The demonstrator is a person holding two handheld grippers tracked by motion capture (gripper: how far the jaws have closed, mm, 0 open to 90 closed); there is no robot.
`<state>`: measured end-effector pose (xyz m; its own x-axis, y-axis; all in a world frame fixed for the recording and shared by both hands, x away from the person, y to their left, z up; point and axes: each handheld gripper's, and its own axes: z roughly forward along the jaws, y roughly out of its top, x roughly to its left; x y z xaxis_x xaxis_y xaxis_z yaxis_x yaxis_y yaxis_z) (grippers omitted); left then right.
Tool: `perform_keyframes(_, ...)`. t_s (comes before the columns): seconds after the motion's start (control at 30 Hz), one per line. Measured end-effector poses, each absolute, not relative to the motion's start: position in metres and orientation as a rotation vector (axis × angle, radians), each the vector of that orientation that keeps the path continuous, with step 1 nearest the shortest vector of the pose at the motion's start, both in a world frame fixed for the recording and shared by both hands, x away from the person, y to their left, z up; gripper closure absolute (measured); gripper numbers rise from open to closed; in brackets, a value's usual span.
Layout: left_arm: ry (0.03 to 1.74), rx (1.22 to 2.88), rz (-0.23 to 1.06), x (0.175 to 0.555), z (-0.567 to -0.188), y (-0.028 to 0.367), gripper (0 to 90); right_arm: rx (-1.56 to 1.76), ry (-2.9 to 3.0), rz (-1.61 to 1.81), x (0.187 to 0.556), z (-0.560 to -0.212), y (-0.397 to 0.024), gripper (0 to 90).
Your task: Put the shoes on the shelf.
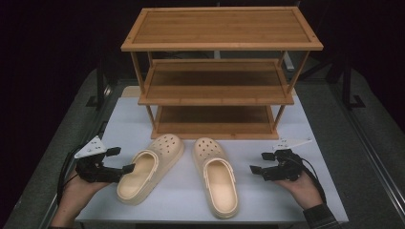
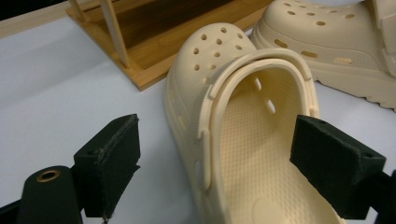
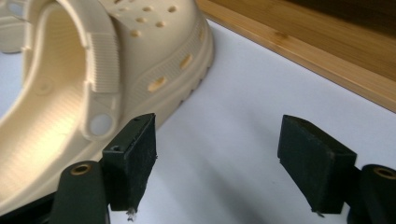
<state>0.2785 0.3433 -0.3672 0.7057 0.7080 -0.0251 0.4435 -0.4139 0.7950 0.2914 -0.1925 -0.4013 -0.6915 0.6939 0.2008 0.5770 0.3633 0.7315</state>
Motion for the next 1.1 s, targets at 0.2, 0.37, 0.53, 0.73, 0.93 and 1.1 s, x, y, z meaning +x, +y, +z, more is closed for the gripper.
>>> perform_keyframes(0.2,0.857,2.090,0.399,0.283,-0.369,0.336,24.3,1.140,2.480,1.267,0.290,-0.398,-0.187,27.1)
perform_keyframes(0.37,0.858,2.089,0.387,0.290,-0.372,0.330,28.7,1.123,2.481,1.305,0.288,-0.394,-0.179,26.9)
perform_keyframes(0.53,0.862,2.098,0.384,0.298,-0.374,0.325,33.2,1.107,2.481,1.352,0.286,-0.387,-0.168,26.7)
perform_keyframes(0.73,0.858,2.115,0.370,0.308,-0.380,0.320,37.7,1.051,2.519,1.371,0.288,-0.385,-0.144,26.7)
perform_keyframes(0.93,0.843,2.152,0.357,0.316,-0.389,0.312,42.3,1.011,2.564,1.362,0.294,-0.389,-0.122,31.0)
perform_keyframes(1.1,0.835,2.159,0.354,0.319,-0.395,0.308,49.6,1.002,2.592,1.310,0.300,-0.395,-0.110,37.6)
